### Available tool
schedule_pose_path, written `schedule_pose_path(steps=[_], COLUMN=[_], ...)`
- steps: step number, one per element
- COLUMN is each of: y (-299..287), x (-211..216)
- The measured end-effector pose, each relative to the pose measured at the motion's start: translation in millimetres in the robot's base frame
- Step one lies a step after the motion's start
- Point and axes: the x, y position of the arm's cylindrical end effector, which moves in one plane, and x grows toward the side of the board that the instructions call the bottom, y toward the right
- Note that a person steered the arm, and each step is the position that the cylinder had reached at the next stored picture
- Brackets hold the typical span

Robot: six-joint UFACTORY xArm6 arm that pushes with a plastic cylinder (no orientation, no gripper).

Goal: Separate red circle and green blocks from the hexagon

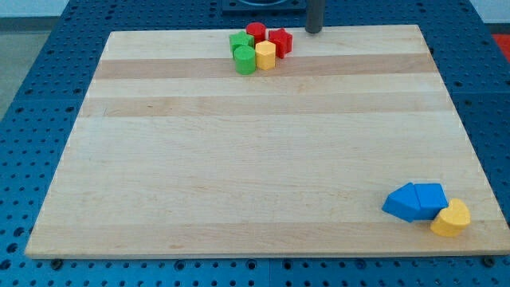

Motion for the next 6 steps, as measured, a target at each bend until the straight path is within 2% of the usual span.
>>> schedule_pose_path(steps=[1, 4, 6], y=[-45, -117, -118], x=[0, 4, 69])
